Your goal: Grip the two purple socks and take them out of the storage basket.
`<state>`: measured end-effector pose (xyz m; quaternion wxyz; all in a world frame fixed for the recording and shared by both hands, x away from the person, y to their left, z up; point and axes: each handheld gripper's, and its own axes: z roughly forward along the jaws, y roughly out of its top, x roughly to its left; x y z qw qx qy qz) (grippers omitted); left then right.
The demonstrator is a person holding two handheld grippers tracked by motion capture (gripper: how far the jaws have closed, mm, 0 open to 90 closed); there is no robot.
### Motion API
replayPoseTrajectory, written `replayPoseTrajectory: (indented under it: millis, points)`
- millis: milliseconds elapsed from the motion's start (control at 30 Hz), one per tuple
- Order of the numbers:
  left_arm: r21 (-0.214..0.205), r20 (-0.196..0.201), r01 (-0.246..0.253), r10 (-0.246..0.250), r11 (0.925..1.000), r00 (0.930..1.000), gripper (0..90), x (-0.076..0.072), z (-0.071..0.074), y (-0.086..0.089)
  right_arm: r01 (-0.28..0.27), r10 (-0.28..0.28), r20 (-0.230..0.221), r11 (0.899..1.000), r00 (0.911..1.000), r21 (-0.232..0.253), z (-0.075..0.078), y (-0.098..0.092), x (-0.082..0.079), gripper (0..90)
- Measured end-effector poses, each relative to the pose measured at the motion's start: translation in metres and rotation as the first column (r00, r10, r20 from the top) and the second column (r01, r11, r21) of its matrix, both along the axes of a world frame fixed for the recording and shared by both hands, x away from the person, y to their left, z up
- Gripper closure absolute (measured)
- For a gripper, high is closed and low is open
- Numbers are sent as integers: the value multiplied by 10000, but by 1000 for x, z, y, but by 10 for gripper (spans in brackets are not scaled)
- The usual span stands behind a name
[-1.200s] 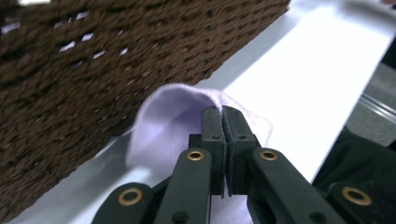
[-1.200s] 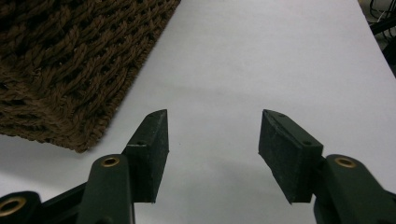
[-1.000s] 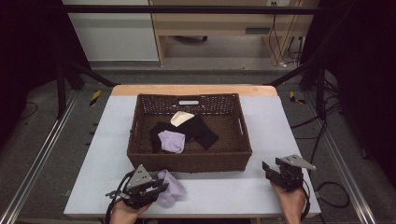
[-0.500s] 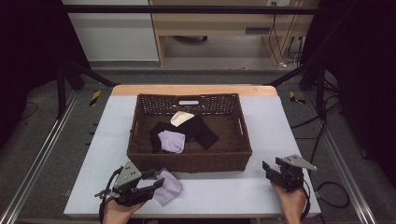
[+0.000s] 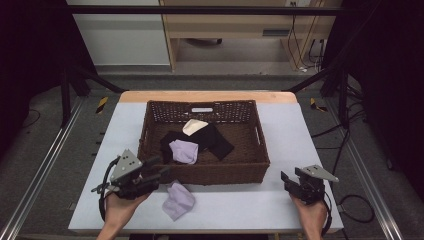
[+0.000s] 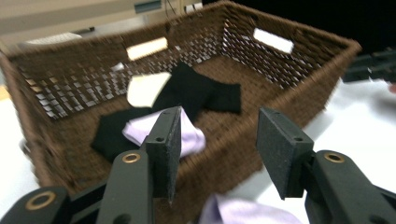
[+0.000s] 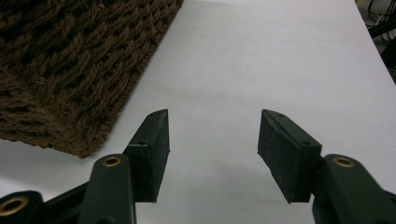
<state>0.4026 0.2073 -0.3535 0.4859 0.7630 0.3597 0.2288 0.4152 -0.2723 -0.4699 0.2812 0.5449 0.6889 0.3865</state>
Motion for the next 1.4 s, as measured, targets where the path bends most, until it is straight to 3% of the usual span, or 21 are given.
replayPoseTrajectory:
  millis: [133, 200, 400, 533, 633, 700, 800, 900, 967, 1133, 1400]
  points:
    - [3, -1, -358, 358, 9994, 9994, 499, 25, 12, -1, -5, 5, 109, 10000, 9999, -21, 0, 0, 0, 439]
    - [32, 12, -382, 382, 9993, 9993, 499, 29, 14, -2, -5, 5, 112, 10000, 9999, 6, 0, 0, 0, 438]
    - [239, -41, -632, 633, 9977, 9980, 481, 61, 18, -8, -8, 8, 138, 10000, 9999, 29, 0, -2, 0, 437]
    - [625, -18, -999, 1002, 9930, 9950, 479, 82, 16, -12, 33, -34, 116, 10000, 9999, 88, 0, -3, 0, 437]
    - [575, -160, -1199, 1210, 9911, 9925, 483, 97, 14, -14, 1, -2, 157, 10000, 9999, 41, 0, -3, 1, 437]
    - [759, -287, -1331, 1355, 9882, 9904, 484, 107, 11, -17, 3, -4, 117, 10000, 9999, 89, 1, -2, 1, 437]
    - [1246, -166, -1473, 1505, 9812, 9885, 491, 120, 5, -22, 24, -25, 144, 10000, 9999, 51, 0, -3, 2, 436]
    - [1355, -475, -1572, 1649, 9782, 9852, 491, 132, -5, -24, 17, -18, 161, 10000, 9999, 85, 1, -3, 1, 436]
    - [1647, -679, -1621, 1752, 9729, 9822, 491, 140, -11, -25, 4, -5, 142, 9999, 9999, 117, 1, -3, 2, 436]
    - [1937, -1234, -1691, 1950, 9664, 9730, 490, 153, -22, -27, -5, 3, 144, 9999, 9999, 110, 1, -3, 2, 436]
    - [1954, -1557, -1617, 1933, 9673, 9687, 477, 162, -27, -34, -13, 12, 142, 10000, 9999, 37, 0, -3, 3, 434]
